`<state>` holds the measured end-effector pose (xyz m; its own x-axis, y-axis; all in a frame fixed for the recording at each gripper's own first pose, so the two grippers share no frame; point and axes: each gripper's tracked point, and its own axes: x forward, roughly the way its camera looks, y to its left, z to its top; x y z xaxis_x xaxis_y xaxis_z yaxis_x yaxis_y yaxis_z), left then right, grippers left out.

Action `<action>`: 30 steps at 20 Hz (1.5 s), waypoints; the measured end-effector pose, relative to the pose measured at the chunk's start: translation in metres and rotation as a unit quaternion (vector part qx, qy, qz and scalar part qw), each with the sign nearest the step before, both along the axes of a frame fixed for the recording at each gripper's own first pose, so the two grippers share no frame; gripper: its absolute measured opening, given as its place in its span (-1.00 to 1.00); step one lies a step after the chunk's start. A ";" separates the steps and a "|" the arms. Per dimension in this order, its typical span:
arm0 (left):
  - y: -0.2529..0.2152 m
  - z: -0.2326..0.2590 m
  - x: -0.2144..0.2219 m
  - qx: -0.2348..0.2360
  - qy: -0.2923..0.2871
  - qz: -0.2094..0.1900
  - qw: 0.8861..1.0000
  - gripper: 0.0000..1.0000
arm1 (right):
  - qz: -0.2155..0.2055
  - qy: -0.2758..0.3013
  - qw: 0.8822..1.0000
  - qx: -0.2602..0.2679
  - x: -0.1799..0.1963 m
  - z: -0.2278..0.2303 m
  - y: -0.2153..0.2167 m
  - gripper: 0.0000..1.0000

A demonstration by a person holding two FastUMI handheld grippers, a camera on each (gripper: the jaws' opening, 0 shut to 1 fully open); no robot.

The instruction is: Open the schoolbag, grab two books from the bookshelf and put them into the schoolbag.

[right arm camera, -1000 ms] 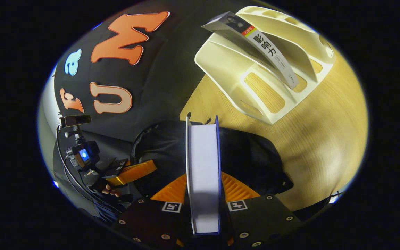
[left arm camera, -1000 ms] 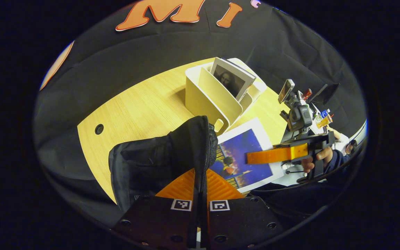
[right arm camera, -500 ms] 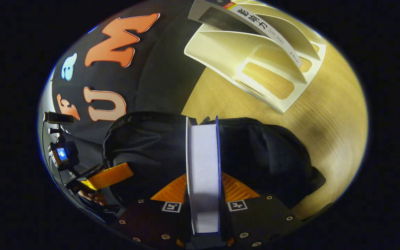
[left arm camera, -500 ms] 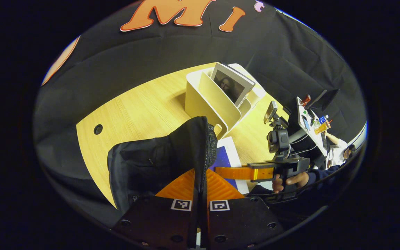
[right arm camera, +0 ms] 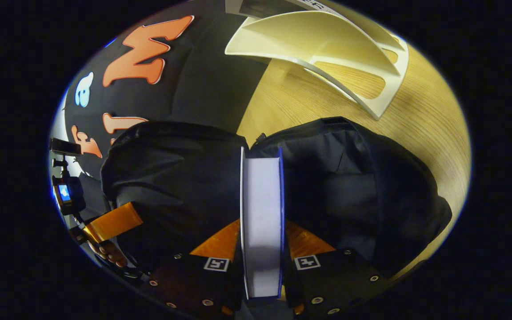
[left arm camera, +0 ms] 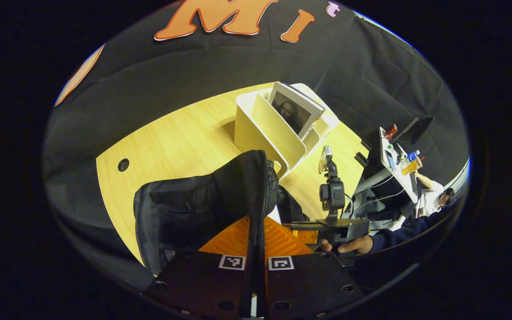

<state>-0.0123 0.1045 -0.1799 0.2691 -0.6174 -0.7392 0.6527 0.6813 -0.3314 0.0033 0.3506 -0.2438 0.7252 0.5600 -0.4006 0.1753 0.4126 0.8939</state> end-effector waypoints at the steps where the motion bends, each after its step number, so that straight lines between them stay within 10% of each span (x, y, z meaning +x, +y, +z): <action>1: 0.001 -0.001 0.002 0.002 -0.001 0.003 1.000 -0.90 | 0.008 0.018 0.999 -0.027 -0.004 -0.009 -0.003 -0.09; 4: 0.002 0.000 0.005 0.006 -0.008 0.008 1.000 -0.91 | 0.051 0.030 0.994 -0.087 -0.022 -0.016 -0.024 0.62; 9: 0.003 -0.006 0.001 0.015 -0.010 0.032 0.999 -0.90 | 0.088 0.019 0.983 -0.158 -0.034 0.001 -0.064 0.92; 30: -0.008 -0.022 -0.009 0.045 -0.001 0.101 0.994 -0.90 | 0.181 -0.007 0.873 -0.453 0.027 0.115 -0.281 0.97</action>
